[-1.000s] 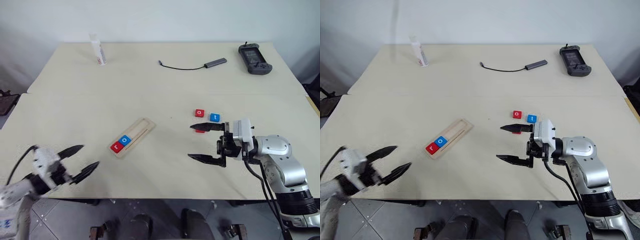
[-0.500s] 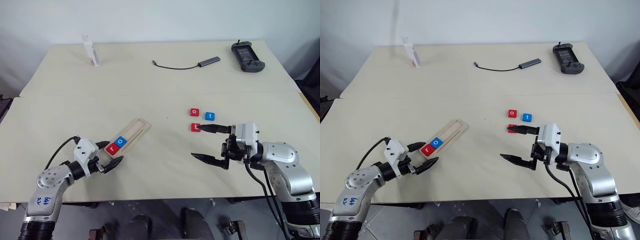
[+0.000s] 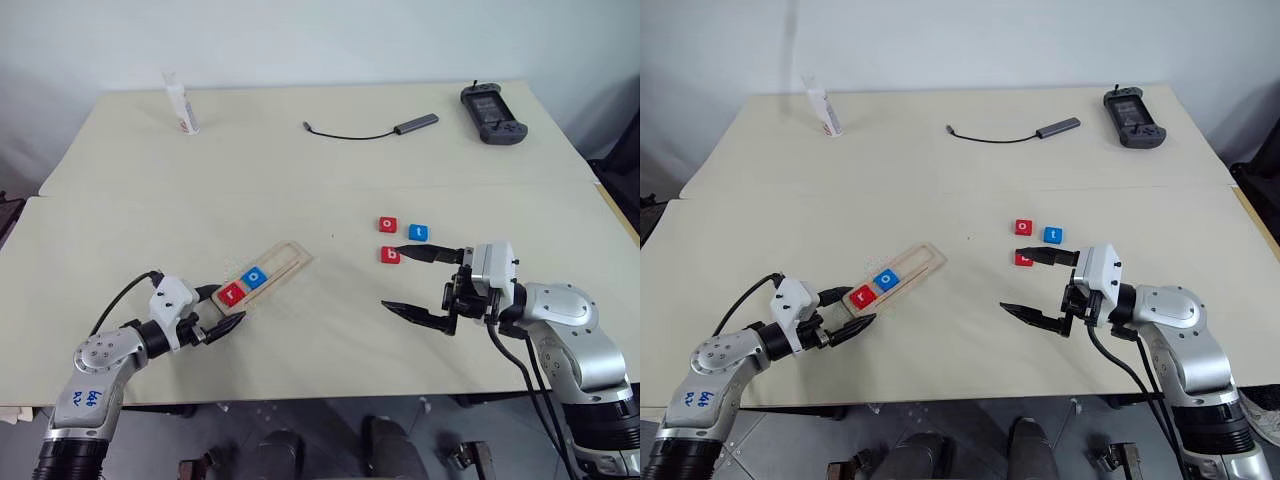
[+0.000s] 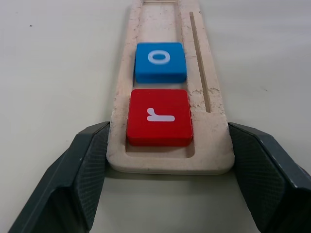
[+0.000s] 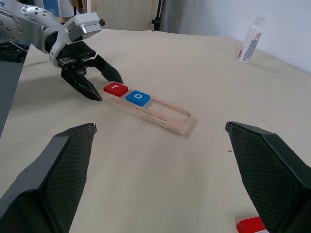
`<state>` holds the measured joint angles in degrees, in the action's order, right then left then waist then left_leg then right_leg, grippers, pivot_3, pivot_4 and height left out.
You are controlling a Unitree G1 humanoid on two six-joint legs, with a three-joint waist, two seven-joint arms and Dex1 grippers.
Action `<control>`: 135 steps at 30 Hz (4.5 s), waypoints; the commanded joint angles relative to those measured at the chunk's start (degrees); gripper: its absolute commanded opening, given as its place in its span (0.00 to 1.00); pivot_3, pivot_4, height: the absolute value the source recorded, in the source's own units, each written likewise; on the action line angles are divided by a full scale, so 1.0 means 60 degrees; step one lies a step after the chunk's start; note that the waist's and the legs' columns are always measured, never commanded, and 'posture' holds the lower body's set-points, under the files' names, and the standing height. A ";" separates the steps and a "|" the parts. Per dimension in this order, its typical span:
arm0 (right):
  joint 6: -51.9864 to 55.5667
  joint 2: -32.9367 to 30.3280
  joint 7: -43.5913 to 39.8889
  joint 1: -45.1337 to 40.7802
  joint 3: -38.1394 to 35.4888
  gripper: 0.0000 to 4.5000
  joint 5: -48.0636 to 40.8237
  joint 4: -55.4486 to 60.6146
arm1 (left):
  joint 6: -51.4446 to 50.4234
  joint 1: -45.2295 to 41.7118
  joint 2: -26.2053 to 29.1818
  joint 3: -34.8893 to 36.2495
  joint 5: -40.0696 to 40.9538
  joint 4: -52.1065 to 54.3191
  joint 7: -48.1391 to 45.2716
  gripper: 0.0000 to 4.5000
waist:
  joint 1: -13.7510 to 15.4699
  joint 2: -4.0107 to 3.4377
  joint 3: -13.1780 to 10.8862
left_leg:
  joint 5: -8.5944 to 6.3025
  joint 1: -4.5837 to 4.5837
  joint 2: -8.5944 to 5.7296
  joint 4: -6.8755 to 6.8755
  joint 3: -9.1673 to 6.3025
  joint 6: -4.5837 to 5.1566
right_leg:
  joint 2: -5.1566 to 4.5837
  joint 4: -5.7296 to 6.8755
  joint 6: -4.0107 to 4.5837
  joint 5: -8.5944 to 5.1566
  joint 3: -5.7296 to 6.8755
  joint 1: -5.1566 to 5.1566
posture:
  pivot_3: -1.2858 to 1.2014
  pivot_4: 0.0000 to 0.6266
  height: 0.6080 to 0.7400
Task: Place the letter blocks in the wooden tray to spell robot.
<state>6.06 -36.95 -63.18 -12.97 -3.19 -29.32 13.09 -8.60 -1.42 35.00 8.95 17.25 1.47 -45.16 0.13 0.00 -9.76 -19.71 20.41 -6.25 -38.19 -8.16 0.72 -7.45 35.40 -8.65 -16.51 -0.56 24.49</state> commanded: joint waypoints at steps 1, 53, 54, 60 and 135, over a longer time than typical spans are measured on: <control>-0.0074 -0.0298 0.0063 0.0150 -0.0535 1.00 -0.0072 0.0277 | 0.0198 -0.0314 -0.0055 -0.0330 0.0366 0.0045 -0.0821 0.75 | 0.0010 0.0000 0.0000 | 0.0000 0.0001 -0.0002 -0.0001 0.0000 0.0000 | -0.0001 0.0000 0.0000 0.0000 0.0000 0.0000 | 0.52 0.24 1.00; 0.0727 0.0489 0.3147 0.4946 -0.4522 1.00 -0.0703 0.2049 | 0.2898 -0.3396 -0.0430 -0.0293 0.0957 -0.3300 -0.4325 0.99 | 0.0080 0.0016 -0.0006 | -0.0004 -0.0016 -0.0001 -0.0020 0.0056 0.0015 | -0.0001 0.0015 -0.0017 0.0009 -0.0031 -0.0004 | 0.52 0.24 1.00; 0.1250 0.0253 0.3404 0.4317 -0.4227 1.00 -0.0736 0.2055 | 0.2801 -0.3270 -0.0453 -0.0289 0.0941 -0.3106 -0.4177 0.99 | 0.0057 0.0013 -0.0005 | -0.0002 -0.0020 -0.0001 -0.0020 0.0058 0.0012 | 0.0000 0.0022 -0.0017 0.0009 -0.0035 -0.0003 | 0.52 0.24 1.00; 0.5288 -0.0937 0.4863 -0.0309 -0.1898 1.00 -0.0377 0.0588 | 0.2064 -0.2471 -0.0590 -0.0461 0.0972 -0.1828 -0.3573 0.99 | -0.0026 0.0014 -0.0007 | 0.0000 -0.0022 0.0007 -0.0014 0.0069 0.0009 | 0.0002 0.0025 -0.0013 0.0007 -0.0047 0.0012 | 0.52 0.24 1.00; 1.4227 0.2962 0.9401 0.0111 -0.2446 0.32 0.2515 0.5621 | 0.1862 -0.2470 -0.1228 -0.1628 0.1006 -0.0917 -0.3277 1.00 | -0.0031 0.0004 0.0002 | -0.0021 0.0030 -0.0006 0.0004 0.0078 0.0031 | -0.0016 0.0046 -0.0001 0.0001 -0.0008 0.0073 | 0.52 0.24 1.00</control>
<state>91.31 -19.39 -8.30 -12.83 -17.22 -15.76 44.35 1.92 -15.74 27.61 -1.04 22.72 -4.92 -64.12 -0.05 0.03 -9.75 -19.83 20.57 -6.30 -38.18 -7.66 0.92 -7.54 35.67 -8.68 -16.50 -0.63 24.91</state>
